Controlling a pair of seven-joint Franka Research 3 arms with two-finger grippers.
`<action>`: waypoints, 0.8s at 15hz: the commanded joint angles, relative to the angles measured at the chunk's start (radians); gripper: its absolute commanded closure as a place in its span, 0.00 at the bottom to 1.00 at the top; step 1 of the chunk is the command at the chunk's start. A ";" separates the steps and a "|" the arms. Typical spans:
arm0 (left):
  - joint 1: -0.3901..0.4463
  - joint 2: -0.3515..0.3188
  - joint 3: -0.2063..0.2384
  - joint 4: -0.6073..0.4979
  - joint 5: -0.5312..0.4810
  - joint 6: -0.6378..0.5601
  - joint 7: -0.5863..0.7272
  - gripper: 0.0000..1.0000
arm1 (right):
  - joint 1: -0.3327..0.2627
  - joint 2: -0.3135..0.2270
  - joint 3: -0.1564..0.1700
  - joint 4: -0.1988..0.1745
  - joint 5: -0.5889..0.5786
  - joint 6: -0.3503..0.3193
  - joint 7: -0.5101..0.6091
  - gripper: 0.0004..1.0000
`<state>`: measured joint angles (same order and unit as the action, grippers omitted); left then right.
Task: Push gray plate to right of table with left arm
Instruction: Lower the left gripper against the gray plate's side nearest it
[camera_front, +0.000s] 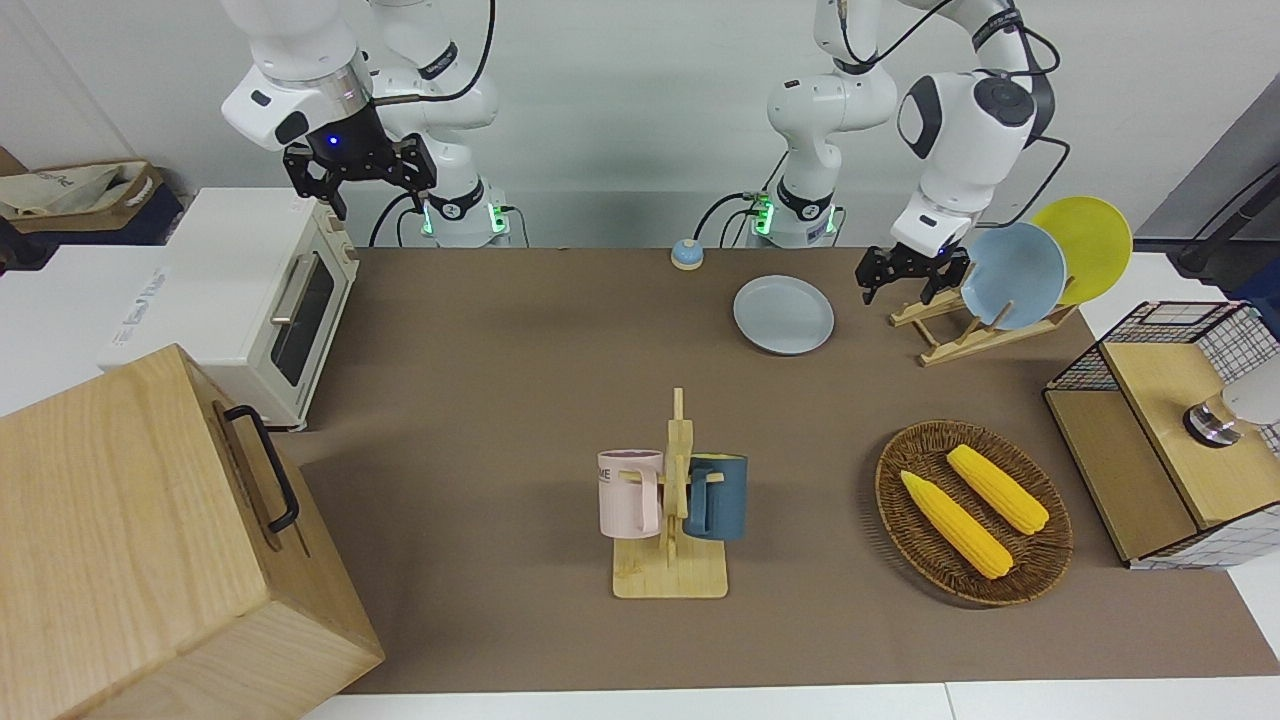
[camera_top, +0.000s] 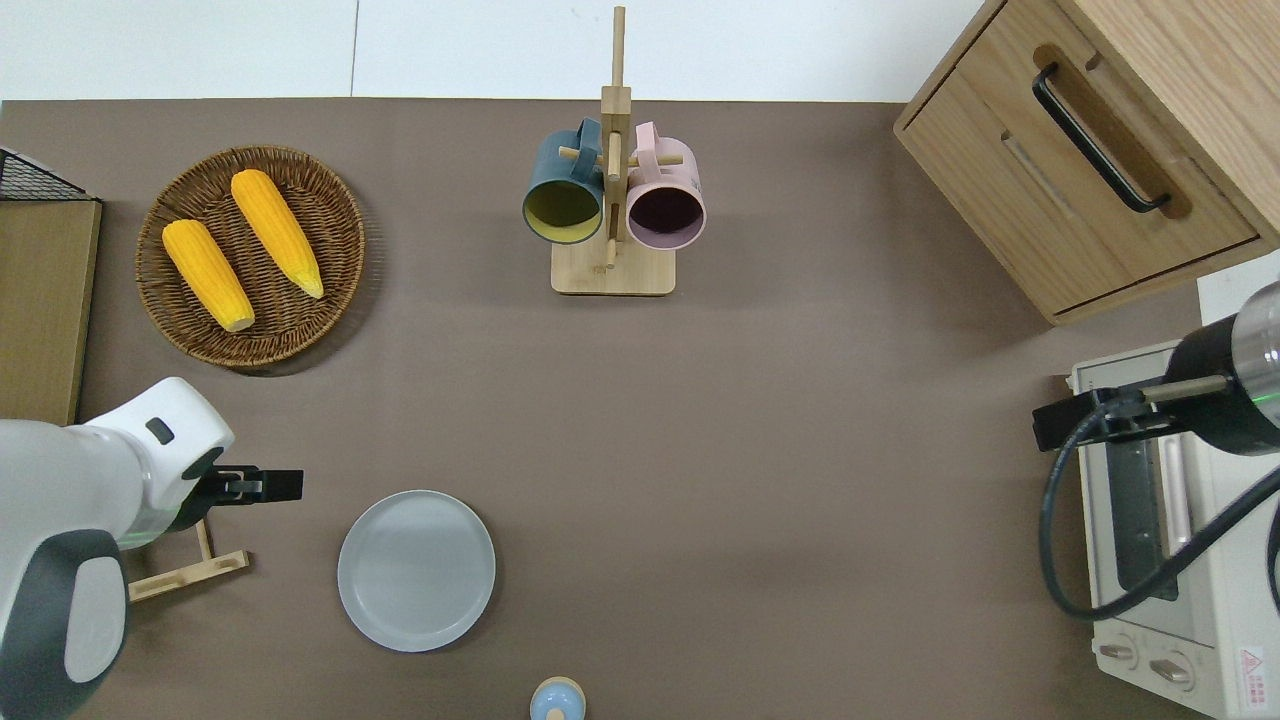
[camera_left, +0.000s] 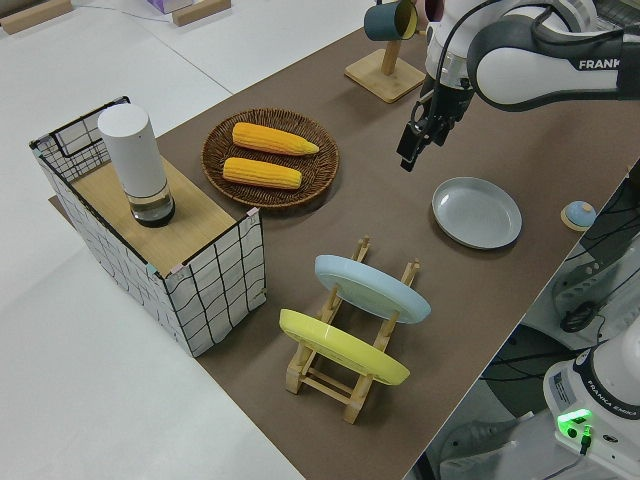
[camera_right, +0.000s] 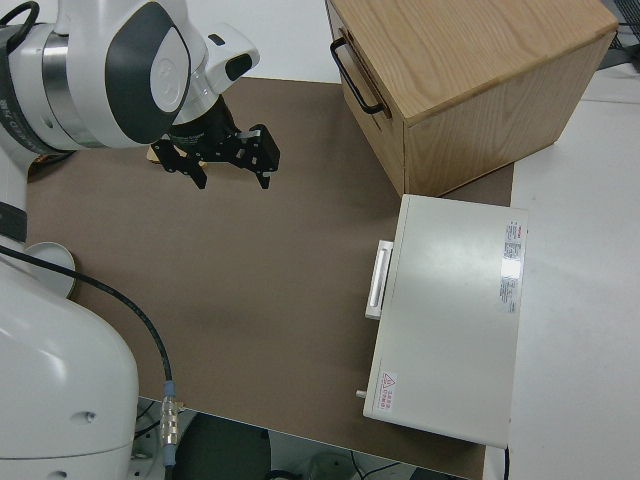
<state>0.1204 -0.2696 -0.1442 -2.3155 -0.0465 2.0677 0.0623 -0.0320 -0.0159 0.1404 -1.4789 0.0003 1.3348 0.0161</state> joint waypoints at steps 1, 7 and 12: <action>-0.033 -0.060 0.005 -0.137 -0.032 0.113 0.005 0.00 | -0.020 -0.002 0.016 0.009 0.004 -0.016 0.012 0.02; -0.071 -0.059 0.003 -0.297 -0.041 0.301 0.005 0.00 | -0.019 -0.002 0.016 0.009 0.004 -0.016 0.012 0.02; -0.073 -0.019 0.003 -0.321 -0.041 0.319 0.005 0.00 | -0.019 -0.002 0.016 0.009 0.004 -0.016 0.012 0.02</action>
<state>0.0596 -0.2922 -0.1486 -2.5987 -0.0721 2.3434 0.0625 -0.0320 -0.0159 0.1404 -1.4789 0.0003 1.3348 0.0161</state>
